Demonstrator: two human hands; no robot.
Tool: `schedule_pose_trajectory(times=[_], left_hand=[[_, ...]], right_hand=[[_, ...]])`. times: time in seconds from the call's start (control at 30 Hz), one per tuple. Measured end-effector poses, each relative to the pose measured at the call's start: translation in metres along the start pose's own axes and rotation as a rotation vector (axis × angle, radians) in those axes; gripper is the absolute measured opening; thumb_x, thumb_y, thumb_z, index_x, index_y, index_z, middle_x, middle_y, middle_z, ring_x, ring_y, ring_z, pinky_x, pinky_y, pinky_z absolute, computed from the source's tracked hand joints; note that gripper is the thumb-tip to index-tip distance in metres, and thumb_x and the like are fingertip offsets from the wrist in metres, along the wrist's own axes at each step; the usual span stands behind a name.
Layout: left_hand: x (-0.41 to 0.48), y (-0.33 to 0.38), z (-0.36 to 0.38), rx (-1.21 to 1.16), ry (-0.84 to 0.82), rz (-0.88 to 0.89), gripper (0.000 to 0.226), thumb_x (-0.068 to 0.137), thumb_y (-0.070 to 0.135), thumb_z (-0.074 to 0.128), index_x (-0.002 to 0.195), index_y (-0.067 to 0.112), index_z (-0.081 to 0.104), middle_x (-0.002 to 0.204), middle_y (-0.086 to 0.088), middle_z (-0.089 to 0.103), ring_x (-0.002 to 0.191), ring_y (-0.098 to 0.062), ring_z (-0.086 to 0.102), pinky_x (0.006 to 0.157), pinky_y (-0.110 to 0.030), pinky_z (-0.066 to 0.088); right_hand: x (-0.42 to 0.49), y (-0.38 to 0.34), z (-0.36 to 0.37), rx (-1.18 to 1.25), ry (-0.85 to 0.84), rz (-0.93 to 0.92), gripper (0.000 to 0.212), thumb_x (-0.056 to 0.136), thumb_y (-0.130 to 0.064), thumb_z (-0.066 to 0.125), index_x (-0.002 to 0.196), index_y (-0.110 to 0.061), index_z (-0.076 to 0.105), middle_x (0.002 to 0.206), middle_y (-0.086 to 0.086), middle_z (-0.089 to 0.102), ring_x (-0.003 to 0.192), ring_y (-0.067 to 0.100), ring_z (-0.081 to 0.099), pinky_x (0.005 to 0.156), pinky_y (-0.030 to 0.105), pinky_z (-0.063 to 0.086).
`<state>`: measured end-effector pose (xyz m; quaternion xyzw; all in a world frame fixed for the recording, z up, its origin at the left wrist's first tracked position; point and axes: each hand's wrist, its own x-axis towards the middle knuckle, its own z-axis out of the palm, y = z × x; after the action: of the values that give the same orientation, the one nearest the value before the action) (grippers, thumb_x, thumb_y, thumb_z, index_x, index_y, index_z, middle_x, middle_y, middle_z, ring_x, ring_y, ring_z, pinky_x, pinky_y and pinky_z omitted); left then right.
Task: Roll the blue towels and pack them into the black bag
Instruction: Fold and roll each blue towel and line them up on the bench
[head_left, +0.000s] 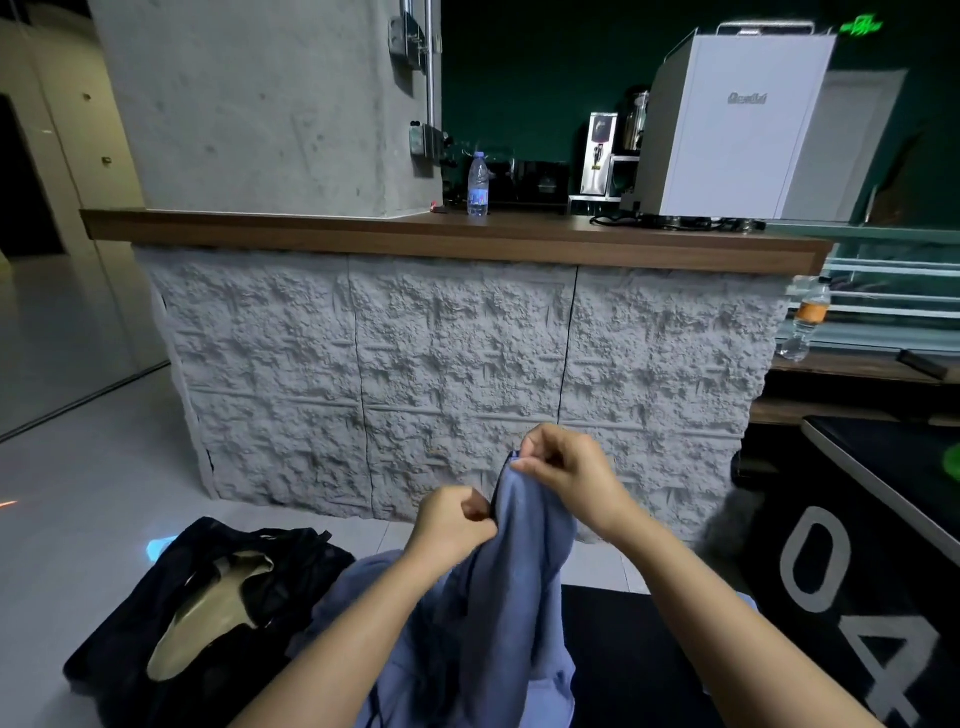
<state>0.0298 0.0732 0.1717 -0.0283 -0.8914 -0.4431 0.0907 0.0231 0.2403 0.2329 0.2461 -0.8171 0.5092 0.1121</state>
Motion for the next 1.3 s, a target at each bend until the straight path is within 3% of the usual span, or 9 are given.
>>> schedule_pose_trajectory(times=[0.17, 0.27, 0.5, 0.63, 0.83, 0.93, 1.07, 1.2, 1.3], left_hand=[[-0.007, -0.016, 0.017, -0.065, -0.072, -0.054, 0.022, 0.070, 0.024, 0.058, 0.055, 0.018, 0.044, 0.054, 0.003, 0.044, 0.058, -0.013, 0.040, 0.053, -0.026, 0.030], [-0.007, -0.028, 0.012, -0.245, 0.019, -0.143, 0.024, 0.088, 0.015, 0.056, 0.066, 0.014, 0.048, 0.057, 0.002, 0.045, 0.058, -0.013, 0.039, 0.054, -0.026, 0.029], [0.011, -0.009, -0.021, -0.616, 0.047, -0.172, 0.013, 0.089, 0.012, 0.063, 0.091, 0.000, 0.067, 0.083, -0.006, 0.067, 0.077, -0.011, 0.057, 0.068, -0.015, 0.046], [0.017, 0.016, -0.025, -0.823, -0.072, -0.318, 0.021, 0.086, 0.010, 0.065, 0.103, -0.001, 0.066, 0.095, -0.013, 0.069, 0.087, -0.020, 0.062, 0.087, -0.034, 0.049], [0.012, 0.042, -0.036, -1.219, -0.287, -0.419, 0.018, 0.088, -0.005, 0.051, 0.101, 0.000, 0.063, 0.089, -0.013, 0.071, 0.079, -0.020, 0.068, 0.070, -0.029, 0.058], [0.005, 0.046, -0.044, -1.364, -0.450, -0.420, 0.035, 0.079, 0.003, 0.055, 0.113, -0.003, 0.060, 0.105, -0.020, 0.068, 0.090, -0.025, 0.068, 0.079, -0.035, 0.057], [-0.006, 0.052, -0.045, -1.390, -0.505, -0.330, 0.038, 0.076, 0.002, 0.053, 0.113, -0.005, 0.060, 0.106, -0.018, 0.069, 0.091, -0.022, 0.070, 0.075, -0.031, 0.058], [-0.009, 0.053, -0.039, -1.454, -0.388, -0.373, 0.029, 0.081, 0.003, 0.056, 0.109, -0.007, 0.060, 0.101, -0.020, 0.069, 0.088, -0.023, 0.070, 0.078, -0.031, 0.058], [-0.005, 0.046, -0.038, -1.361, -0.142, -0.365, 0.027, 0.086, -0.003, 0.056, 0.113, -0.004, 0.059, 0.098, -0.018, 0.070, 0.083, -0.023, 0.069, 0.071, -0.031, 0.059]], right_hand=[[-0.001, -0.001, -0.019, 0.125, 0.048, 0.001, 0.009, 0.084, -0.004, 0.067, 0.080, -0.003, 0.059, 0.070, 0.007, 0.055, 0.065, 0.009, 0.048, 0.062, 0.015, 0.038], [-0.002, 0.006, -0.030, 0.082, 0.100, 0.048, 0.012, 0.085, -0.003, 0.067, 0.078, -0.005, 0.057, 0.065, -0.001, 0.051, 0.057, 0.000, 0.043, 0.057, 0.012, 0.034], [-0.011, 0.038, -0.040, -0.372, 0.258, 0.197, 0.025, 0.078, -0.006, 0.072, 0.070, -0.022, 0.056, 0.077, -0.004, 0.061, 0.061, 0.014, 0.054, 0.061, 0.021, 0.039], [-0.013, 0.020, -0.015, 0.117, 0.176, 0.269, 0.015, 0.080, 0.000, 0.070, 0.089, -0.011, 0.064, 0.079, -0.002, 0.065, 0.063, 0.002, 0.059, 0.065, 0.019, 0.045], [-0.016, -0.008, -0.008, 0.641, -0.136, 0.290, 0.039, 0.085, 0.019, 0.048, 0.110, -0.007, 0.062, 0.101, 0.005, 0.070, 0.090, 0.013, 0.063, 0.076, 0.019, 0.050], [-0.017, -0.013, -0.004, 0.500, -0.155, 0.145, 0.045, 0.082, 0.020, 0.054, 0.114, -0.010, 0.059, 0.104, 0.000, 0.069, 0.096, 0.003, 0.063, 0.078, 0.016, 0.049], [-0.011, -0.013, 0.006, 0.240, 0.061, 0.036, 0.039, 0.080, 0.015, 0.061, 0.095, -0.021, 0.067, 0.090, -0.002, 0.071, 0.079, 0.007, 0.063, 0.076, 0.022, 0.050], [-0.008, -0.011, 0.012, 0.103, 0.171, -0.015, 0.036, 0.080, -0.001, 0.070, 0.078, -0.037, 0.070, 0.068, -0.004, 0.067, 0.063, 0.014, 0.055, 0.063, 0.030, 0.046], [-0.009, -0.014, 0.011, 0.058, 0.160, -0.027, 0.030, 0.077, -0.009, 0.075, 0.071, -0.038, 0.068, 0.065, -0.013, 0.065, 0.060, 0.002, 0.050, 0.060, 0.020, 0.039]])
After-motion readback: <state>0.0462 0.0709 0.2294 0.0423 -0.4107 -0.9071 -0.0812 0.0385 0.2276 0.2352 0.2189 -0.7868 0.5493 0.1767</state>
